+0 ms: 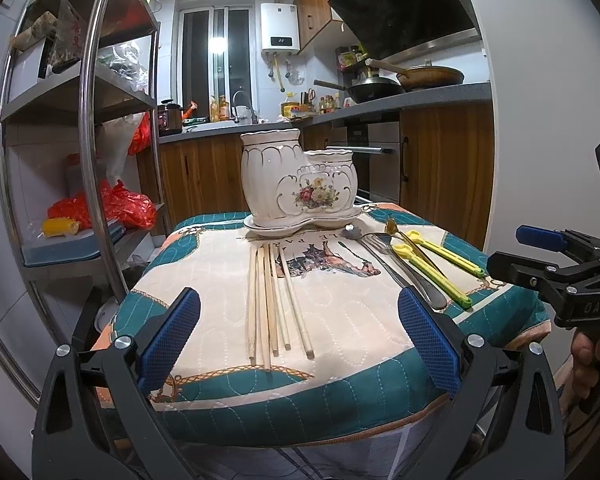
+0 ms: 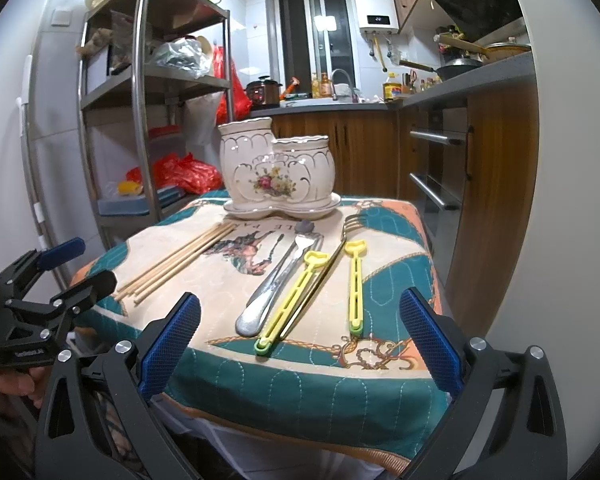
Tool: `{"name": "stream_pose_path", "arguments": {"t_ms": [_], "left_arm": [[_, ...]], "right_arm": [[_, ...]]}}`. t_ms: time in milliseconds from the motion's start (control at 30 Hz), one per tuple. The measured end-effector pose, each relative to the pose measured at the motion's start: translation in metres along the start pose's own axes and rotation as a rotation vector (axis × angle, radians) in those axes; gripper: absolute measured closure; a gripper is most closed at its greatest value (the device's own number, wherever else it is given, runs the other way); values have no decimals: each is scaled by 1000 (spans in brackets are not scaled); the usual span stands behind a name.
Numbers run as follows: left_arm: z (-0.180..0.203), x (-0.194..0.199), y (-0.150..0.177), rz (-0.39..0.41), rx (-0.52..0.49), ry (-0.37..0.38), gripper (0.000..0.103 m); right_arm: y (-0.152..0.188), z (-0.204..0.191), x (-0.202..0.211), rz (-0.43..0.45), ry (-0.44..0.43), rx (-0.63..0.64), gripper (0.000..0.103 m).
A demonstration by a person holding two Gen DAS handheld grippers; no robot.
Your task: Organize utensils
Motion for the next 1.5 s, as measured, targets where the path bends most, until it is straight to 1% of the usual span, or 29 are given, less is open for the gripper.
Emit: {"name": "stream_pose_path", "arguments": {"t_ms": [167,367,500,600,700,767,800,900,967,1033,1133,1167,1233,1333,1400,1467,1500], "left_arm": [[0,-2,1,-12,12,12,5],[-3,-7,0,-37,32,22,5],[-8,-12,-2,-60,45,26,6],[-12,-17,-5,-80,49,23,6],[-17,-24,-9,-109,52,31,13],[-25,-30,-12,-138,65,35,19],[-28,-34,-13,-152,74,36,21],[-43,-50,-14,-218,109,44,31],[-52,-64,-15,-268,115,34,42],[-58,-74,-18,-302,108,28,48],[-61,-92,-22,-359,93,36,51],[-61,-97,-23,-375,85,43,53],[-58,-109,-25,-410,77,66,54],[-57,-122,-26,-438,61,52,58],[-58,-128,-25,-451,62,44,60],[-60,-133,-23,-462,65,34,65],[-60,-136,-20,-473,64,32,66]], "right_arm": [[0,-1,1,-5,-2,-3,4],[0,-1,-5,-35,-8,-24,4],[0,0,-6,-58,-30,-32,4],[-1,2,-4,-59,-39,-31,4],[-5,4,-4,-59,-39,-27,4],[-7,6,-3,-58,-36,-28,4],[-8,7,-3,-57,-32,-26,4],[-13,9,-5,-61,-15,-16,6],[-14,10,-7,-66,-9,-12,7],[-15,11,-9,-71,-8,-10,7],[-15,11,-11,-76,-11,-8,8],[-15,11,-11,-78,-10,-6,8],[-14,12,-12,-82,-7,-3,9],[-14,16,-13,-89,6,-8,9],[-15,19,-13,-95,13,-14,12],[-16,24,-14,-101,22,-19,16],[-16,26,-15,-106,27,-19,19]]}}
Point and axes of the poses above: each gripper's, at about its wrist camera, not at the fingertips, and x roughly against the way its jaws point, z to its right, y to its underside, the point moved 10 cm from there along -x, roughly the way its jaws point, and after that the axes turned 12 degrees about -z, right-handed, at the moved point
